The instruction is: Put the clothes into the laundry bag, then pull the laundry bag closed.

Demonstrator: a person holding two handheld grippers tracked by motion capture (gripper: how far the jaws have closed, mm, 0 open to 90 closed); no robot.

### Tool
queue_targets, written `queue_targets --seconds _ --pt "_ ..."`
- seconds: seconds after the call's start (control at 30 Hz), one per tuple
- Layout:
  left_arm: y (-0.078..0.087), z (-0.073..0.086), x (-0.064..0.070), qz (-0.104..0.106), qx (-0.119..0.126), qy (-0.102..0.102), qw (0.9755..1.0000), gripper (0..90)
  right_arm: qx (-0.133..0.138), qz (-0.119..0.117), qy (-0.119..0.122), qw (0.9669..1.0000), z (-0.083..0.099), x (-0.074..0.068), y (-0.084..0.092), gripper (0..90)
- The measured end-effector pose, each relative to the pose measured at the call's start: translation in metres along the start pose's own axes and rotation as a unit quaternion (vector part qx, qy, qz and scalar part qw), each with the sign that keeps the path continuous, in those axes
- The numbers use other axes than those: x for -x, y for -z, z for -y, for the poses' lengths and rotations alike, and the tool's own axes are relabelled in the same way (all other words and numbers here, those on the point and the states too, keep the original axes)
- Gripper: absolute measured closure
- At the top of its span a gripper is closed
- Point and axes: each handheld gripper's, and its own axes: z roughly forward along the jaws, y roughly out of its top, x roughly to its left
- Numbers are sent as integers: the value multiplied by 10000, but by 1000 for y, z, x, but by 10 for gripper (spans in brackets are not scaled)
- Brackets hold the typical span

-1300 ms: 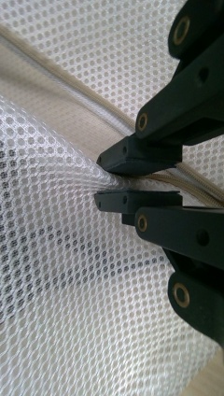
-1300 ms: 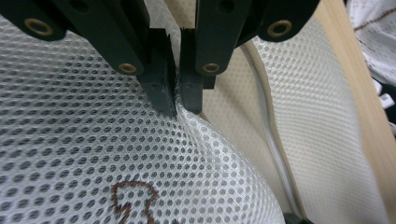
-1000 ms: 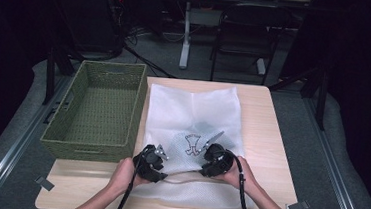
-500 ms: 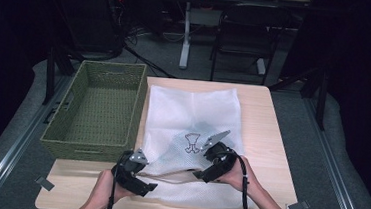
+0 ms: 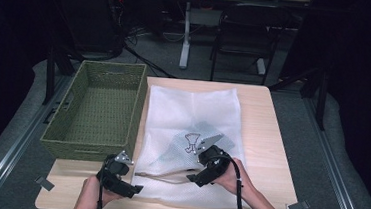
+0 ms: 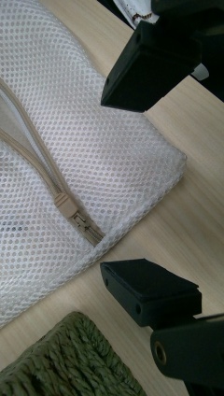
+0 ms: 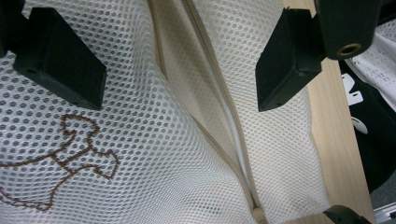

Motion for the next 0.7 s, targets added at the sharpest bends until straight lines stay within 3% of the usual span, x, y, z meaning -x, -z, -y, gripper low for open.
queue_targets --seconds 0.17,0.43,0.7 --pt "-4 0 -2 -50 -93 40 9999 206 29 -73 51 10000 -3 -6 -4 199" --pt "-8 8 -12 85 27 427 9990 282 142 -170 183 9996 -12 -19 -17 278" --pt "-14 10 -10 226 -50 318 9992 404 177 -201 380 9989 -26 -32 -38 369"
